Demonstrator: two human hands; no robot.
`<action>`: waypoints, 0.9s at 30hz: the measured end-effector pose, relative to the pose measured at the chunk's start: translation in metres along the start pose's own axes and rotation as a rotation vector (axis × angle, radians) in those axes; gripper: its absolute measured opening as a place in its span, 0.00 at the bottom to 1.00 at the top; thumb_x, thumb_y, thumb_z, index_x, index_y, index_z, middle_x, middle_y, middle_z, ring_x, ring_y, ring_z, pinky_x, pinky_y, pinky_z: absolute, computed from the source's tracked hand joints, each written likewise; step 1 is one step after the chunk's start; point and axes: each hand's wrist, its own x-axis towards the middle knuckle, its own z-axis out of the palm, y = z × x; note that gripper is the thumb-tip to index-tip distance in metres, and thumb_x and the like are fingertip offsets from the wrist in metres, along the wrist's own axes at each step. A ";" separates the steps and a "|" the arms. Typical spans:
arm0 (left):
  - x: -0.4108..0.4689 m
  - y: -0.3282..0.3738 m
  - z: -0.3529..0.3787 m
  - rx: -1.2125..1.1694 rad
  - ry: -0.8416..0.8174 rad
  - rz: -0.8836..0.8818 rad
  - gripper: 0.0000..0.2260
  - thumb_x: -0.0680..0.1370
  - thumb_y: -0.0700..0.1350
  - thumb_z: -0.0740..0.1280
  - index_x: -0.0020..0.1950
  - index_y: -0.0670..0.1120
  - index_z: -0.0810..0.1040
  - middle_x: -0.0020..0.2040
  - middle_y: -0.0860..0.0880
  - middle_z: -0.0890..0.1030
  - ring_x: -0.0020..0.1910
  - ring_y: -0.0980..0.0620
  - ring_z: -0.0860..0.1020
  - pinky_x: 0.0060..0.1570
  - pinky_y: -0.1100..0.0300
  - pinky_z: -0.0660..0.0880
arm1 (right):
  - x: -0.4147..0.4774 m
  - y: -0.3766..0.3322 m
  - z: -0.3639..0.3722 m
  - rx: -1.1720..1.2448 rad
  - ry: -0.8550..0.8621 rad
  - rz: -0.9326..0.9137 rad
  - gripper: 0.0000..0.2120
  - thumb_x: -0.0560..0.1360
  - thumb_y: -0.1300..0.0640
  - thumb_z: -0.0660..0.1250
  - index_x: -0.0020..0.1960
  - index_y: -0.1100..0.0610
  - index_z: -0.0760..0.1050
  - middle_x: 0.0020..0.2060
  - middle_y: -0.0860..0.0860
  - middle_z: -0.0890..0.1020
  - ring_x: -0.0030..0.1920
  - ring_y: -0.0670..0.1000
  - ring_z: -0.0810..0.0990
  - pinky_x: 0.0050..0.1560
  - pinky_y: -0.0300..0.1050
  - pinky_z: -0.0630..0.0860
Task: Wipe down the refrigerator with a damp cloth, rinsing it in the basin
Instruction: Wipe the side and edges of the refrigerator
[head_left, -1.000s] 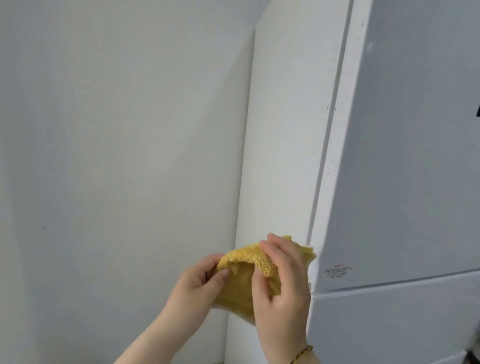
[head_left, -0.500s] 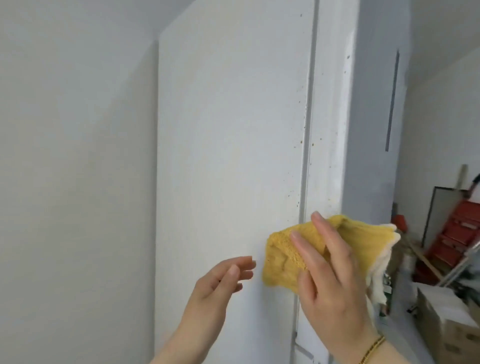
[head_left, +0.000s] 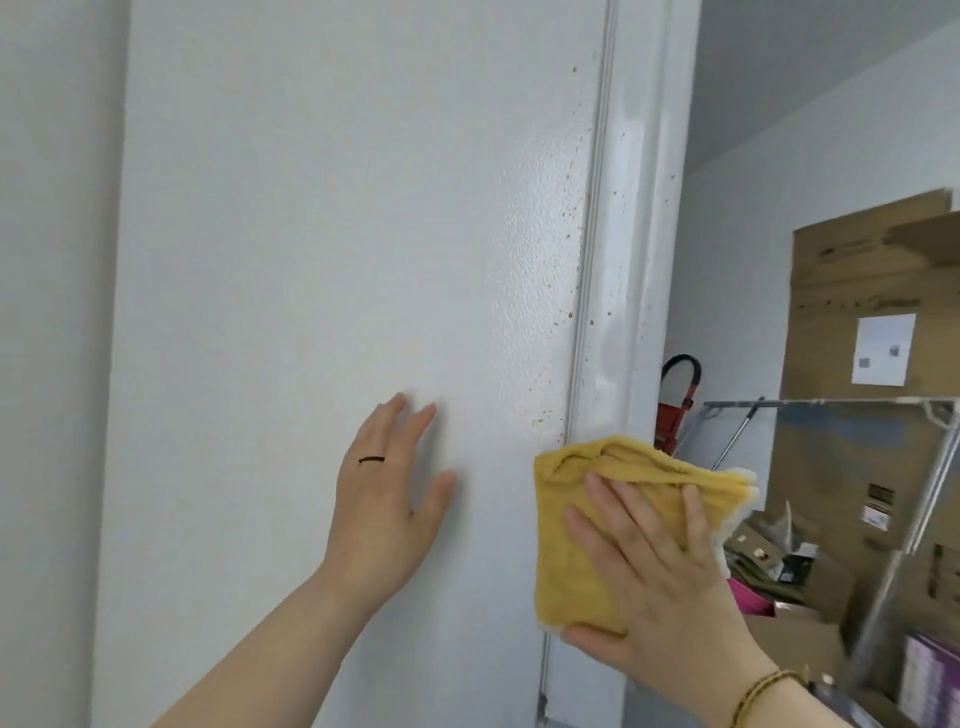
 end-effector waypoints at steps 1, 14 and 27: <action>0.008 0.000 0.000 0.021 0.011 0.019 0.33 0.69 0.61 0.51 0.70 0.49 0.64 0.68 0.55 0.56 0.67 0.60 0.52 0.66 0.65 0.47 | -0.001 0.000 0.000 -0.010 -0.003 -0.008 0.36 0.65 0.35 0.55 0.67 0.56 0.63 0.75 0.53 0.44 0.75 0.52 0.42 0.71 0.61 0.43; 0.106 0.010 0.000 0.077 0.133 0.097 0.35 0.70 0.63 0.45 0.73 0.49 0.58 0.75 0.42 0.53 0.74 0.44 0.49 0.68 0.57 0.38 | 0.162 0.073 -0.048 0.280 0.517 0.514 0.21 0.73 0.58 0.56 0.66 0.54 0.62 0.69 0.59 0.63 0.69 0.58 0.56 0.66 0.70 0.51; 0.146 0.039 0.010 0.160 0.187 0.036 0.42 0.60 0.73 0.41 0.73 0.60 0.51 0.76 0.50 0.45 0.73 0.51 0.38 0.68 0.47 0.34 | 0.257 0.138 -0.077 -0.009 -0.252 0.429 0.27 0.79 0.44 0.52 0.75 0.47 0.49 0.75 0.45 0.45 0.73 0.54 0.33 0.71 0.64 0.44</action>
